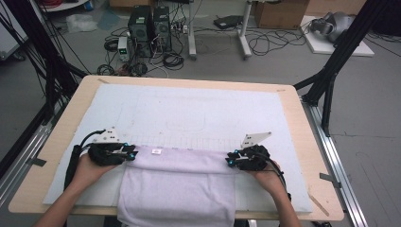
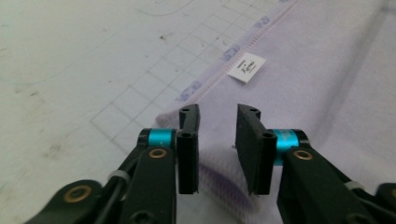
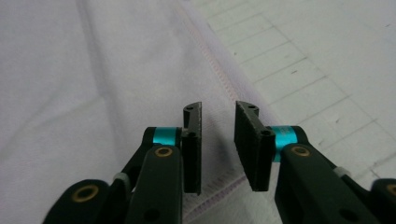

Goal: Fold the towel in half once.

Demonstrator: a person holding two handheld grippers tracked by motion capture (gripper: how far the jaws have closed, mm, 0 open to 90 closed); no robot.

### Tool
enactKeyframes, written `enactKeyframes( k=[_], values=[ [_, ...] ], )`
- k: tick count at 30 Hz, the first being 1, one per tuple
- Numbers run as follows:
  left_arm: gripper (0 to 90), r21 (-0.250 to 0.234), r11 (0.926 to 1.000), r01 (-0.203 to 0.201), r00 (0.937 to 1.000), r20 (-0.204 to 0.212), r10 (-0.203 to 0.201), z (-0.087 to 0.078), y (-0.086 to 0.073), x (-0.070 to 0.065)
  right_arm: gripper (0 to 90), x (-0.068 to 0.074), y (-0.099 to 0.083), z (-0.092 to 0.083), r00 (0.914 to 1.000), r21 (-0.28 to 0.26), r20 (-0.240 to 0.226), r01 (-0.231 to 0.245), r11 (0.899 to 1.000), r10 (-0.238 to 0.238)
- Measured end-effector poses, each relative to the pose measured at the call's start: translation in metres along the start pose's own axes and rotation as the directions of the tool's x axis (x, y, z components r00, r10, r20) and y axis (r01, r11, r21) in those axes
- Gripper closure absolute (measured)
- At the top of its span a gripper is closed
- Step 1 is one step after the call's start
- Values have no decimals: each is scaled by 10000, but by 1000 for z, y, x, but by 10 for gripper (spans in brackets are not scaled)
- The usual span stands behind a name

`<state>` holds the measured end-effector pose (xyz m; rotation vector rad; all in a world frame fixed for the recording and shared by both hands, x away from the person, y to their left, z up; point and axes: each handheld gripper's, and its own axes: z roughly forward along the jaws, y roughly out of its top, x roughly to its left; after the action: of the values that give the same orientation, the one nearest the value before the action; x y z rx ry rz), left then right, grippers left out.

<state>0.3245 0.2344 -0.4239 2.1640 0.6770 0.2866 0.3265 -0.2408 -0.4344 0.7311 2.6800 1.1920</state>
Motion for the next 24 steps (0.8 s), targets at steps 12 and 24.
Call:
enactKeyframes(
  k=[12,24],
  values=[
    [875,688,9973,-253,9996,-101,261,17,0,-3,869,3,-1,7,9995,80,-63,301,9995,-301],
    [876,-429,9982,-423,9985,-365,407,-18,9,-14,872,18,10,-24,9978,-944,121,661,9933,-653]
  ],
)
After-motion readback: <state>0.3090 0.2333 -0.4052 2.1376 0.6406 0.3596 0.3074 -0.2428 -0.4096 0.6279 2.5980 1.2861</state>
